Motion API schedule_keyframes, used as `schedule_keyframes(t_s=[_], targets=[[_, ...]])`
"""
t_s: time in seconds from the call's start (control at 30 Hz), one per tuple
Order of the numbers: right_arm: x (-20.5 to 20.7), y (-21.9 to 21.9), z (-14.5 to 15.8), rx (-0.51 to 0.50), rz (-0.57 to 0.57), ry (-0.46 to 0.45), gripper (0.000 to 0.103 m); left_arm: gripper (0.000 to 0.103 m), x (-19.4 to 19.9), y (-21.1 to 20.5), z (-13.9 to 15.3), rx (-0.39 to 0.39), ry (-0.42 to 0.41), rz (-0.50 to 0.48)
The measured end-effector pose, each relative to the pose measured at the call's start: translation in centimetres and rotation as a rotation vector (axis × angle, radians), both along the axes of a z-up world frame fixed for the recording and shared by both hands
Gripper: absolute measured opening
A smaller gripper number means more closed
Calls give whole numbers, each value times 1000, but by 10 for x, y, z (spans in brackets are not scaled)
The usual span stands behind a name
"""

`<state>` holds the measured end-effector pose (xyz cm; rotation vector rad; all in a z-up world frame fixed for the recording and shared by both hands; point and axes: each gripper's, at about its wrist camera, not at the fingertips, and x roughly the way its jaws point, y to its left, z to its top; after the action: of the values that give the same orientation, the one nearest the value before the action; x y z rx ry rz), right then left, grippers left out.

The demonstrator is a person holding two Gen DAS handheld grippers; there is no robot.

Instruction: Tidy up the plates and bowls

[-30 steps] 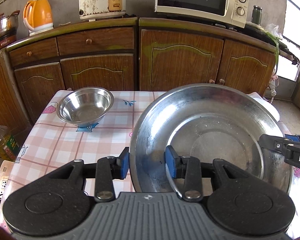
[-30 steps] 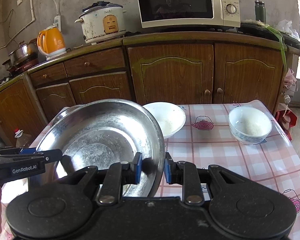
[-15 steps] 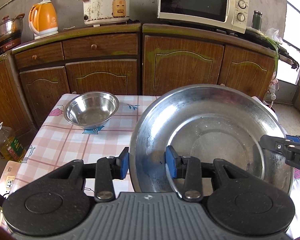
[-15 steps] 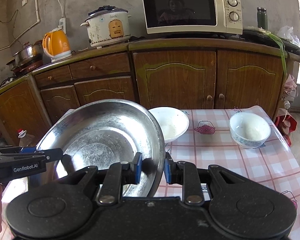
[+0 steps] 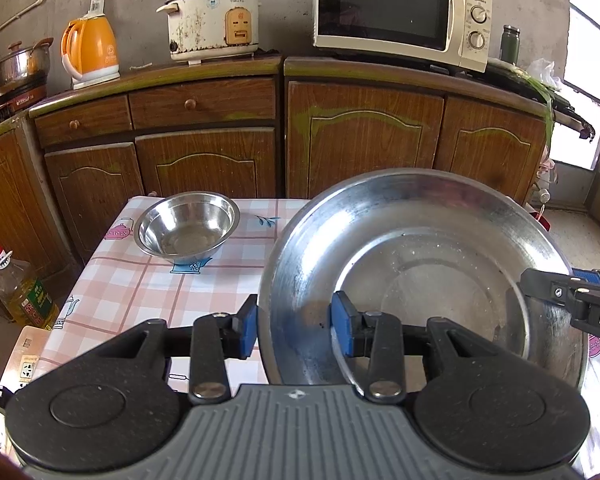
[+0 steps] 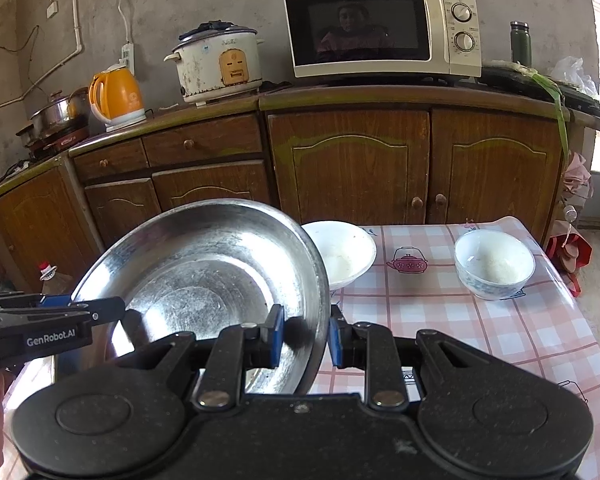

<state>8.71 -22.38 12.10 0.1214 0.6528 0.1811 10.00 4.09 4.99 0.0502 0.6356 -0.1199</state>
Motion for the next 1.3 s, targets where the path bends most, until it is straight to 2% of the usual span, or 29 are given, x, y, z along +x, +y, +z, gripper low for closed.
schedule_keyframes(t_s=[1.3], targets=[[-36, -22, 5, -8, -42, -4, 29, 38, -27, -19, -4, 3, -1, -48]])
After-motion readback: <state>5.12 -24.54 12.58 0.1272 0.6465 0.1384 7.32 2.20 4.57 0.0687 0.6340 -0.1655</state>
